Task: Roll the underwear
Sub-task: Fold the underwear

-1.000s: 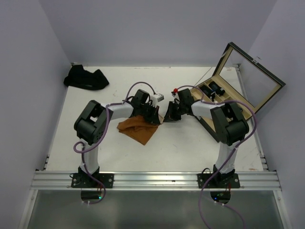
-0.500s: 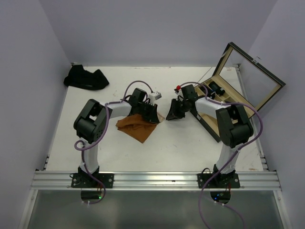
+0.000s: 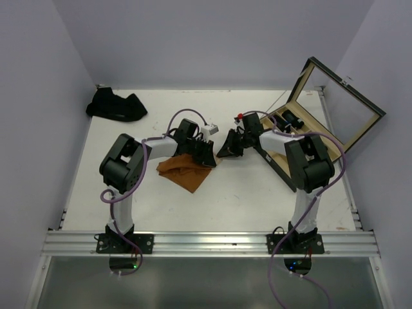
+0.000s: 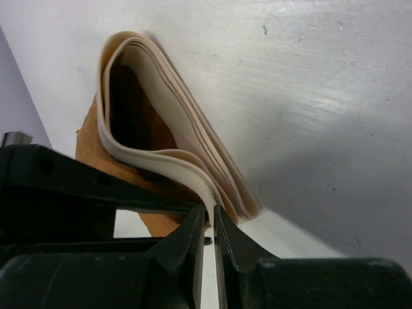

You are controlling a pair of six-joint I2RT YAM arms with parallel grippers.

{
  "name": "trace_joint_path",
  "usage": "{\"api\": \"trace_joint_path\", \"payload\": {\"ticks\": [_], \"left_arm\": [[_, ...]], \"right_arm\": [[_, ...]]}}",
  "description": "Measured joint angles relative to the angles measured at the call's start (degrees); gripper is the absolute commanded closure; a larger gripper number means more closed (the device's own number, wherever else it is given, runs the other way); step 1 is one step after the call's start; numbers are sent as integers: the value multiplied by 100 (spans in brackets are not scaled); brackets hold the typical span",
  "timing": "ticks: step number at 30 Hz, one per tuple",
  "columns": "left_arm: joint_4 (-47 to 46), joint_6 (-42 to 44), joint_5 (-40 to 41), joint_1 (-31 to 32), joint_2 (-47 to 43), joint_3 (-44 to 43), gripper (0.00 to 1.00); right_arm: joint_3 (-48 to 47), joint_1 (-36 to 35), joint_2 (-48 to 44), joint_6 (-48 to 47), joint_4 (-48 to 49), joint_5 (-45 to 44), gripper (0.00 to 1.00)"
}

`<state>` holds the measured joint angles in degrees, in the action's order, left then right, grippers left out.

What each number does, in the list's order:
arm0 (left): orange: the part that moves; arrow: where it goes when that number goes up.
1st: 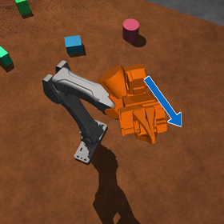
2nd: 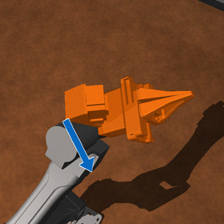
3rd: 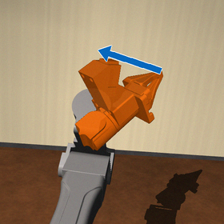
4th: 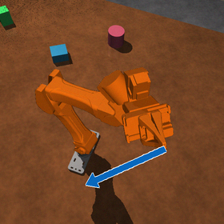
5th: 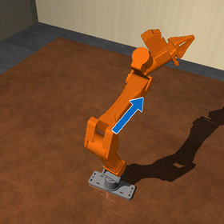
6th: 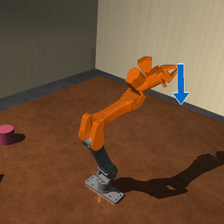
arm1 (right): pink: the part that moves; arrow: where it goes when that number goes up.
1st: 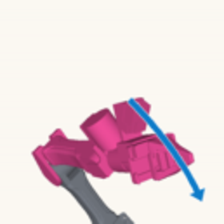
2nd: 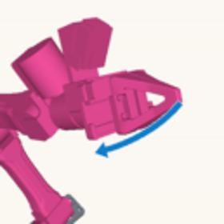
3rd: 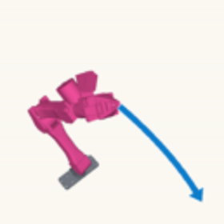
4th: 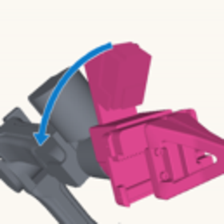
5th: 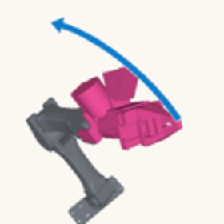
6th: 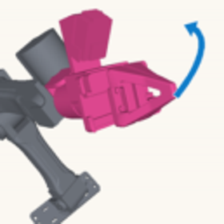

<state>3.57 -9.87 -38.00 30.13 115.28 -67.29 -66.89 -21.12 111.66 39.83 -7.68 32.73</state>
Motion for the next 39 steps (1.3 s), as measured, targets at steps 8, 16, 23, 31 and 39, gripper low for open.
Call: {"api": "trace_joint_path", "payload": {"ticks": [8,16,23,31,39], "left_arm": [[0,11,-4,0,0,0,69],[382,527,221,-13,-354,0,55],[2050,2863,431,-238,-2345,-4,64],[3414,6566,824,-258,-3659,953,67],[3128,9908,1095,-258,-3897,2269,55]], "right_arm": [[-76,-151,350,111,162,-20,89],[-367,-192,599,-229,0,-55,92],[-496,-208,632,-446,-199,-85,92],[-647,-212,699,-511,-404,-76,92],[-745,-212,739,-595,-540,-68,92]]}}
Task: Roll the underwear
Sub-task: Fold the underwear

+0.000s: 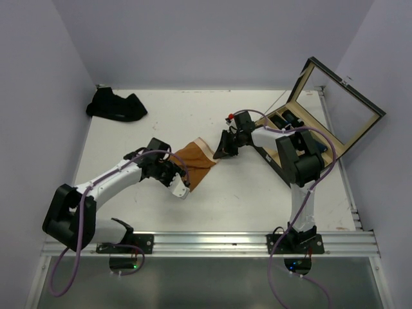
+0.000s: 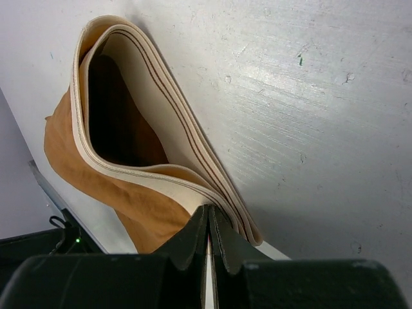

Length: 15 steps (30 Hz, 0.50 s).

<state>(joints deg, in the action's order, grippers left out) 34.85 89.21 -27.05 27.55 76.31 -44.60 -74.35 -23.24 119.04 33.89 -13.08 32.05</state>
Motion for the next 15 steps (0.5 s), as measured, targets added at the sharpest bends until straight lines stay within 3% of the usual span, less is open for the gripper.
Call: {"api": "trace_joint_path", "payload": {"ticks": [7,15], "left_arm": [[-623,1729,-2,0,358,131,58],[-789,2249,2,-90,975,42,63]], "right_arm": [[-2,0,4,-55,-2,2,91],[11,0,4,-52,15,2,91]]}}
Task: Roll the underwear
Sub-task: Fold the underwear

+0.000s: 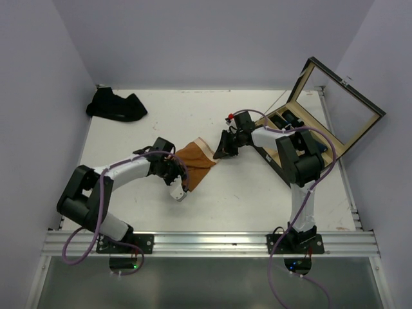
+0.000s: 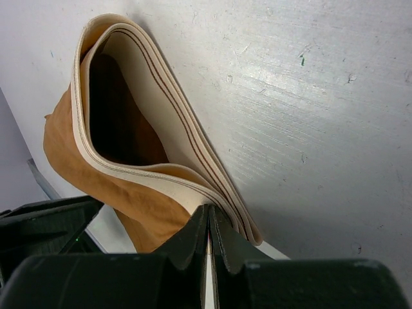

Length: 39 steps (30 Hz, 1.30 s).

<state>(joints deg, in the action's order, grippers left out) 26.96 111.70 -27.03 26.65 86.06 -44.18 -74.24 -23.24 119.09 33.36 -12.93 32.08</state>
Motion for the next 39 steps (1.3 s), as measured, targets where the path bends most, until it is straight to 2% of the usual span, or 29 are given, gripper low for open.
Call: {"api": "trace_joint_path", "payload": {"ticks": [3,6,9,13,18,26,31,39], "left_arm": [[-83,48,39,-50,203,-44,65],[-101,55,90,-79,339,-66,71],[-140,68,151,-94,413,-81,80],[-195,101,199,-114,442,-83,99],[-122,146,144,-116,280,-85,100],[444,0,-282,-90,-848,-85,100],[953,-280,-568,129,-1108,-85,100],[1067,-1742,-1034,717,-962,-85,100]], "right_arm": [[0,0,0,0,-2,0,91],[0,0,0,-2,-2,0,91],[0,0,0,-2,-2,0,91],[0,0,0,-2,-2,0,91],[9,0,-2,0,4,-2,91],[55,-2,-31,0,55,-20,91],[55,-7,-31,2,55,-26,91],[76,-37,-72,0,61,-127,91]]}}
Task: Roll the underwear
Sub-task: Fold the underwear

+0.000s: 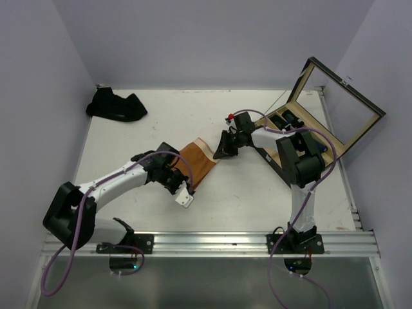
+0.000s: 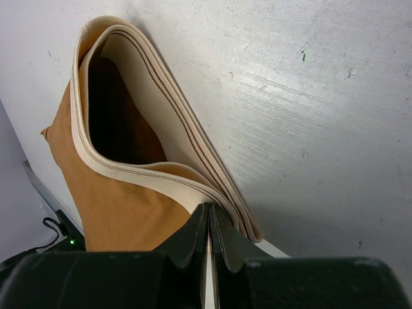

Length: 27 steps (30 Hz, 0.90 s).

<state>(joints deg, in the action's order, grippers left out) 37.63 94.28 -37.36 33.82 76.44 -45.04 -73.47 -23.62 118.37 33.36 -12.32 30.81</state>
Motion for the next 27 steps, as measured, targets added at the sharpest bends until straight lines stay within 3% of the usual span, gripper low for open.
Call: {"api": "trace_joint_path", "payload": {"ticks": [12,14,15,18,23,27], "left_arm": [[-1405,-2785,-70,398,693,2,99],[-1620,-3088,-17,487,793,2,91],[-1687,-3209,26,535,817,2,78],[-1729,-3519,114,640,776,2,65],[-1193,-3947,142,407,144,-90,59],[-726,-4605,101,-431,-142,-662,60]], "right_arm": [[52,-17,-44,0,48,-55,90],[52,-26,-52,-7,44,-79,90],[52,-35,-61,-22,35,-92,91],[35,-48,-76,-101,2,-127,91],[-4,-48,-146,-299,-155,-221,91],[-146,-44,-197,-581,-424,-302,88]]}}
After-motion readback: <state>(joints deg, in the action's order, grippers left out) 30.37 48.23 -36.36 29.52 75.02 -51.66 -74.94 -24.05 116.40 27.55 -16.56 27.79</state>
